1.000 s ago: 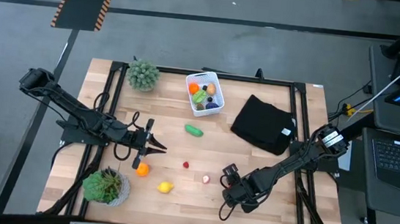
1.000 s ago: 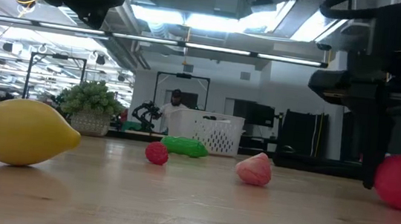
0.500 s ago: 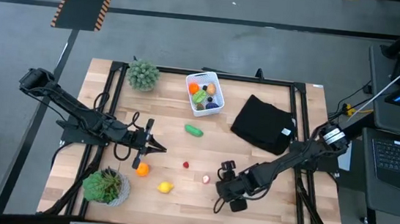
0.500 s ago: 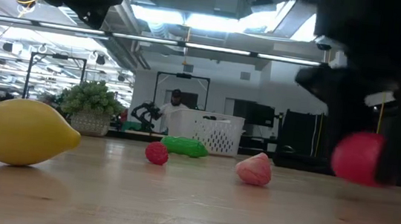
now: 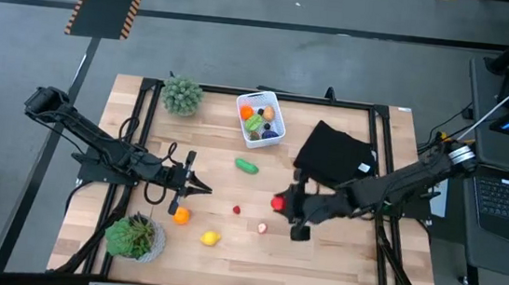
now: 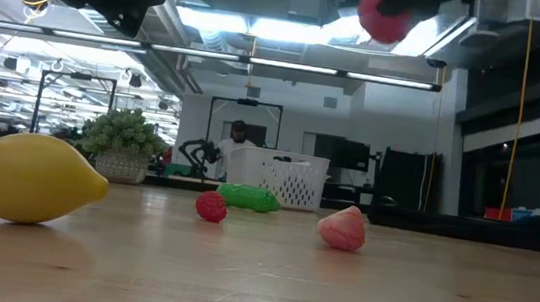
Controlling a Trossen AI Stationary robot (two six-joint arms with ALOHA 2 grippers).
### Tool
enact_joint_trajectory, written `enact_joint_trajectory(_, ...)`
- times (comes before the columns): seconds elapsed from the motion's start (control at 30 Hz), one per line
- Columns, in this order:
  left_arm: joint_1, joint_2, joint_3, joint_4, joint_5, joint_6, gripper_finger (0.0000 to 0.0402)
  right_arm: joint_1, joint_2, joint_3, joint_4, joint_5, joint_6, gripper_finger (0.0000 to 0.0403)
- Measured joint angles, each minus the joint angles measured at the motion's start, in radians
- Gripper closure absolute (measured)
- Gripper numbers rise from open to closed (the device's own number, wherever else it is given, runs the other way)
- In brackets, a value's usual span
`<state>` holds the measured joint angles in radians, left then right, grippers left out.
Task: Pick and placing Produce into tupperware
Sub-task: Put the strawberry into the basket
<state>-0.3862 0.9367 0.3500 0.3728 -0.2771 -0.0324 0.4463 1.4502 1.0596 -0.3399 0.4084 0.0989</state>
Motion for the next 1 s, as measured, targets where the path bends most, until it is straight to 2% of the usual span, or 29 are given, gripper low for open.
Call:
enact_joint_trajectory(0.1, 0.000, 0.000, -0.002, 0.006, 0.000, 0.013, 0.0378, -0.022, -0.065, -0.077, 0.114, 0.007, -0.022, 0.0223)
enact_joint_trajectory(0.23, 0.003, 0.000, -0.040, 0.063, 0.001, 0.018, 0.0368, -0.046, -0.120, -0.268, 0.417, 0.001, -0.060, 0.0223)
enact_joint_trajectory(0.4, 0.023, 0.000, -0.121, 0.193, 0.003, -0.022, 0.0355, -0.091, -0.124, -0.480, 0.837, -0.001, -0.135, 0.0223)
enact_joint_trajectory(0.53, 0.058, 0.000, -0.178, 0.278, 0.002, -0.062, 0.0345, -0.153, -0.122, -0.573, 1.038, -0.044, -0.163, 0.0223)
enact_joint_trajectory(0.77, 0.163, 0.010, -0.192, 0.265, 0.002, -0.091, 0.0331, -0.288, -0.122, -0.596, 1.087, -0.056, -0.222, 0.0223)
enact_joint_trajectory(0.87, 0.223, 0.029, -0.192, 0.269, 0.002, -0.067, 0.0325, -0.363, -0.122, -0.596, 1.095, -0.098, -0.260, 0.0223)
enact_joint_trajectory(1.0, 0.318, 0.069, -0.192, 0.272, 0.036, -0.066, 0.0318, -0.482, -0.120, -0.596, 1.125, -0.184, -0.222, 0.0223)
